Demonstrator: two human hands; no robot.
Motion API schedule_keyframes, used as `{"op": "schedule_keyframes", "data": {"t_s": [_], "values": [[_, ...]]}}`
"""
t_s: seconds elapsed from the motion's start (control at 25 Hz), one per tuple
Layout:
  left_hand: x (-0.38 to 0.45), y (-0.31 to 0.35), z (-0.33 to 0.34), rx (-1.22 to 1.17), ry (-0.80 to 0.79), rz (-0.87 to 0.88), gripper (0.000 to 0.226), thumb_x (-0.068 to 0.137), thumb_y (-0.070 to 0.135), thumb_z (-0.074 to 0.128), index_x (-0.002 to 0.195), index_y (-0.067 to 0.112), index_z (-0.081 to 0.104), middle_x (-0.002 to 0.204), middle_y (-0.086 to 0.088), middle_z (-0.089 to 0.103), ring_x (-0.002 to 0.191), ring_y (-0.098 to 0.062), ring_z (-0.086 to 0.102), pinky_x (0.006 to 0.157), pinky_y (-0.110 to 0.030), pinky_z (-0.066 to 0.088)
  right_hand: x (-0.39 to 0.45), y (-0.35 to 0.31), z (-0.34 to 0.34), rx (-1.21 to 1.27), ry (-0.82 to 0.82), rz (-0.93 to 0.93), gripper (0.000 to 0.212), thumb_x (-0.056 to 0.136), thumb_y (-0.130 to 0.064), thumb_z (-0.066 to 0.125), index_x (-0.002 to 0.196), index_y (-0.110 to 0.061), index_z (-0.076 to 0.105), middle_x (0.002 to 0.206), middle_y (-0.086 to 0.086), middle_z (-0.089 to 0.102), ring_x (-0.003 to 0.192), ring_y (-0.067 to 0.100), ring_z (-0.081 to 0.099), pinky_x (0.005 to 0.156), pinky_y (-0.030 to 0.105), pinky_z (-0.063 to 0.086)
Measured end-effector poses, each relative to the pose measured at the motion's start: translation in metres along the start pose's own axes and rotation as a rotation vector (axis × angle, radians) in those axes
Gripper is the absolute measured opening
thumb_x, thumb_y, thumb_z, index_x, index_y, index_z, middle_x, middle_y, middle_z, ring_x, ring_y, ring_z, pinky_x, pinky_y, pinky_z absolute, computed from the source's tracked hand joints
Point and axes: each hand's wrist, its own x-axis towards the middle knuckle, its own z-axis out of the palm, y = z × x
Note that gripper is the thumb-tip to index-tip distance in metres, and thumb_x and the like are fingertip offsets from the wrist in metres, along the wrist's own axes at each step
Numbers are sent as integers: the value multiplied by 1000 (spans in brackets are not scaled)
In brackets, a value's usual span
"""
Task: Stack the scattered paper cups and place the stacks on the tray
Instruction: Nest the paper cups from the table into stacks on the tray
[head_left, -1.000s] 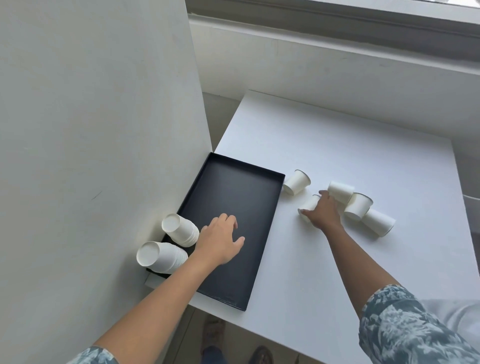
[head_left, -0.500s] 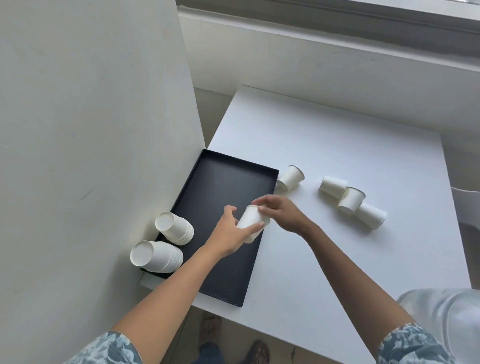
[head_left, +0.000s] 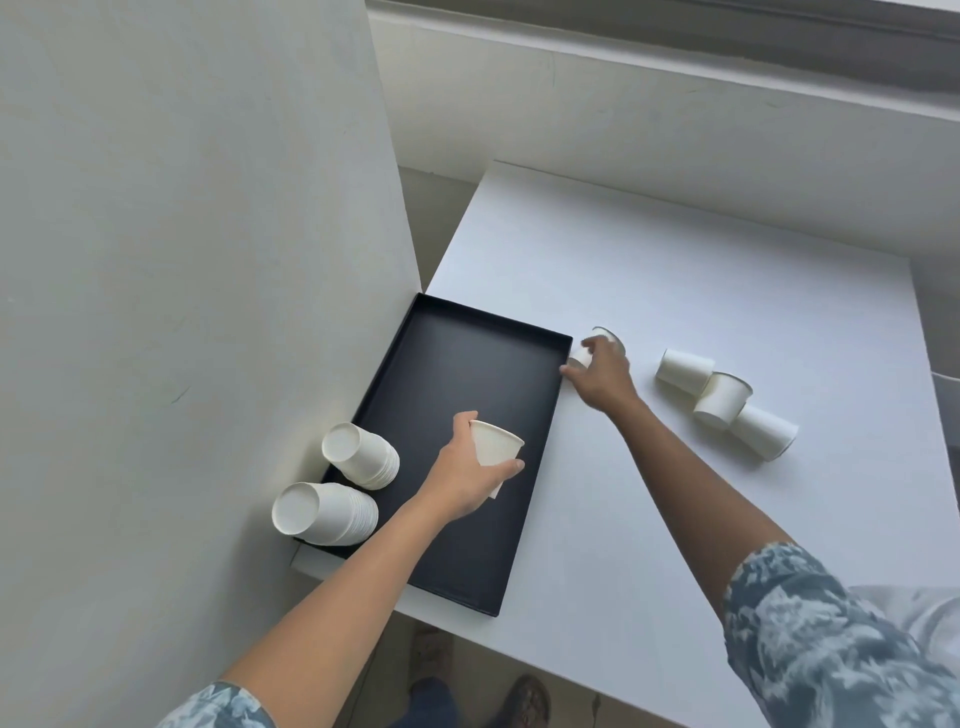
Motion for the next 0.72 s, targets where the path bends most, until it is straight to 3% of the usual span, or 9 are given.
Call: {"op": "schedule_keyframes", "data": {"t_s": [0.16, 0.32, 0.4, 0.6, 0.72], "values": [[-3, -11, -5, -21, 3, 15, 90, 79, 48, 76, 146, 35, 17, 123, 1, 50, 101, -14, 57, 64, -20, 47, 37, 3, -4, -258, 45, 77, 77, 95, -37, 63, 155, -11, 22, 157, 11, 27, 143, 35, 28, 113, 48, 29], [-6, -21, -8, -20, 10, 27, 89, 79, 48, 76, 145, 38, 17, 117, 6, 51, 94, -4, 55, 59, -14, 45, 48, 7, -1, -386, -54, 102, 85, 96, -40, 62, 158, -12, 12, 157, 10, 30, 146, 33, 24, 115, 48, 24], [-7, -26, -10, -26, 14, 25, 89, 79, 47, 77, 145, 38, 17, 118, 5, 51, 94, -4, 56, 59, -14, 45, 46, 8, 4, -444, -47, 75, 82, 95, -38, 65, 157, -14, 17, 152, 10, 39, 142, 32, 30, 114, 47, 26], [-5, -30, -11, -33, 21, 20, 89, 81, 41, 77, 147, 35, 17, 120, 3, 50, 89, -4, 56, 49, -6, 44, 28, 11, 15, -285, -3, 20, 43, 100, -10, 48, 142, -13, 42, 129, 6, 65, 126, 28, 53, 104, 40, 29], [-3, -27, -8, -14, 23, 31, 89, 82, 40, 76, 147, 35, 15, 126, 1, 48, 92, -7, 56, 54, -8, 47, 0, 4, 12, -216, 96, -33, 33, 102, -8, 43, 132, -14, 56, 125, 6, 66, 121, 27, 57, 104, 41, 31]]}}
